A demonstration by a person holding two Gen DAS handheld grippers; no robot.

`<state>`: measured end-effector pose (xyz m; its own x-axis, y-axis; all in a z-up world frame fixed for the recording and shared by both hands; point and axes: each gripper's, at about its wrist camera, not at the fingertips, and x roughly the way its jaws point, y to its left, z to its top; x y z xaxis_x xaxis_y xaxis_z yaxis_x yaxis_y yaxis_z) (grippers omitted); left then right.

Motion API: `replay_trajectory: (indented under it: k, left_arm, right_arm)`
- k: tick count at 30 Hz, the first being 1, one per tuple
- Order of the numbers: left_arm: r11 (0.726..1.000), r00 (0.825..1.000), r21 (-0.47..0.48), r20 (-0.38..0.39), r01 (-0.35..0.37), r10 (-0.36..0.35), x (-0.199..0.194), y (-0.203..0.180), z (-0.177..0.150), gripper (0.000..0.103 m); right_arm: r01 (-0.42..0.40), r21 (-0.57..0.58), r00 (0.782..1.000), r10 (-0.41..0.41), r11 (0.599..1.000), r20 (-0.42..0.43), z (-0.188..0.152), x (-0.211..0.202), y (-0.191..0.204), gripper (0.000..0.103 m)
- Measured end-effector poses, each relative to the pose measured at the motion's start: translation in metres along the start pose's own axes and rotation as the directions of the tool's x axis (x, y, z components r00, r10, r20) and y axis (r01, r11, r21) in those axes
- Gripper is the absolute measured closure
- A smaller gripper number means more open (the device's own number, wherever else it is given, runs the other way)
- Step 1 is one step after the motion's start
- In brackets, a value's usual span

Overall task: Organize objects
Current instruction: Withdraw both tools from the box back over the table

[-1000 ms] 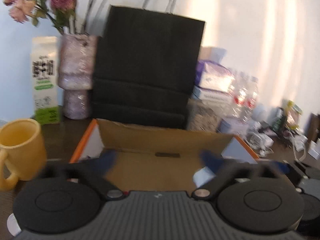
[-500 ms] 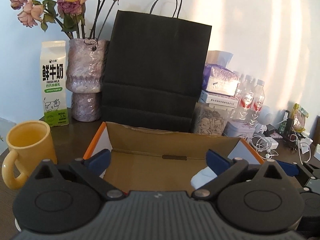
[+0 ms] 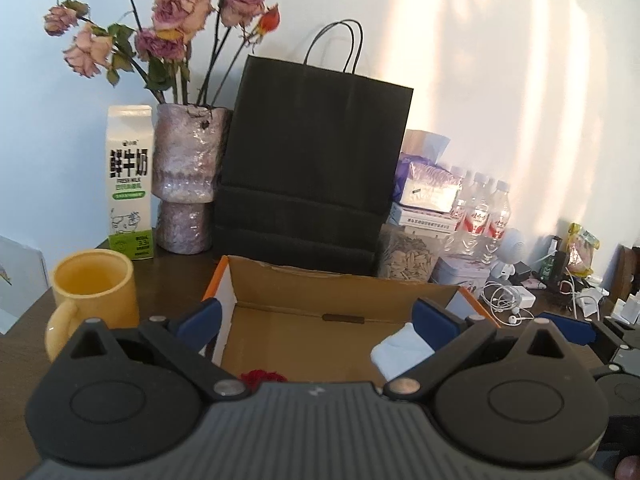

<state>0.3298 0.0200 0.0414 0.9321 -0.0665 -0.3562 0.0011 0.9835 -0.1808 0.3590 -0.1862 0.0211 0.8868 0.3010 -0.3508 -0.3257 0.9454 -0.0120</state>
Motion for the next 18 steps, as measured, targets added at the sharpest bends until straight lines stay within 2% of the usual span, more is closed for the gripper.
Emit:
replay_trajectory:
  k: [6, 18]
  left_arm:
    - [1.0, 1.0, -0.004, 0.014, -0.015, 0.016, -0.034, 0.007, -0.006, 0.0]
    - [0.997, 0.998, 0.028, -0.001, -0.069, 0.069, -0.089, 0.018, -0.023, 0.0]
  right_arm:
    - [-0.014, -0.009, 1.0, 0.014, 1.0, -0.004, -0.007, -0.029, 0.006, 0.0]
    - [-0.016, -0.015, 0.997, 0.015, 1.0, -0.071, -0.036, -0.075, 0.011, 0.0]
